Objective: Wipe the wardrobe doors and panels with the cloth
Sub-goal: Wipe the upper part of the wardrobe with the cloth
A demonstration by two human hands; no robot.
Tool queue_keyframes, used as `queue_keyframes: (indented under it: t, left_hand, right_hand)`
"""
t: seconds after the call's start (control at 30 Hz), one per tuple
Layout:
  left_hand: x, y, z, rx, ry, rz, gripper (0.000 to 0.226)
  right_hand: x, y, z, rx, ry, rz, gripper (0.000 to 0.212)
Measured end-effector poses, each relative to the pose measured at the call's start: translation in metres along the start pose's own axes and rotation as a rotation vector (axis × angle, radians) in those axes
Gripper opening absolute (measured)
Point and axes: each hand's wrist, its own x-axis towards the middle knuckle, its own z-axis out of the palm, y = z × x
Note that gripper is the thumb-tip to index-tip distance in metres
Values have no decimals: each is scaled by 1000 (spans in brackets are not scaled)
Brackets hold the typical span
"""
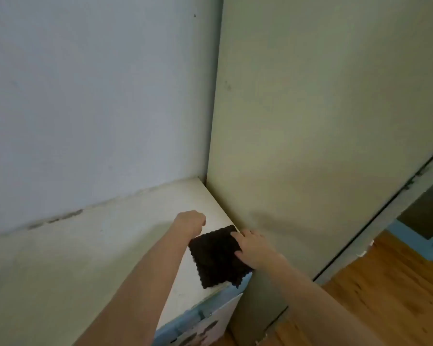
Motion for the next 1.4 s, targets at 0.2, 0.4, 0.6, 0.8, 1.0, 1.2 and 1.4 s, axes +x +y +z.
queue_keyframes:
  t: [0.2,0.4,0.6,0.8,1.0,1.2,1.4]
  left_hand:
    - [28,0,31,9,-61,71,38]
    - [41,5,47,28,-48,58,42]
    - [47,5,54,-53,-14,75,37]
    - [44,16,37,-205,-43,91,25]
    - [14,40,5,-406,182,125,21]
    - [-45,88,-51,-458,418,181,17]
    - [-125,133,-122,-585,746,205,20]
  right_hand:
    - [27,-14,20,-3,-79,24,57]
    - [36,-8,36,62,-109,74,58]
    - [32,-3,46,99,-96,88,58]
    - [23,-3,46,77,-94,62,58]
    - [-1,-4,46,95,-39,36,67]
    - [-40,0,29,253,139,13,79]
    - [-94,0,-26,302,492,-56,83]
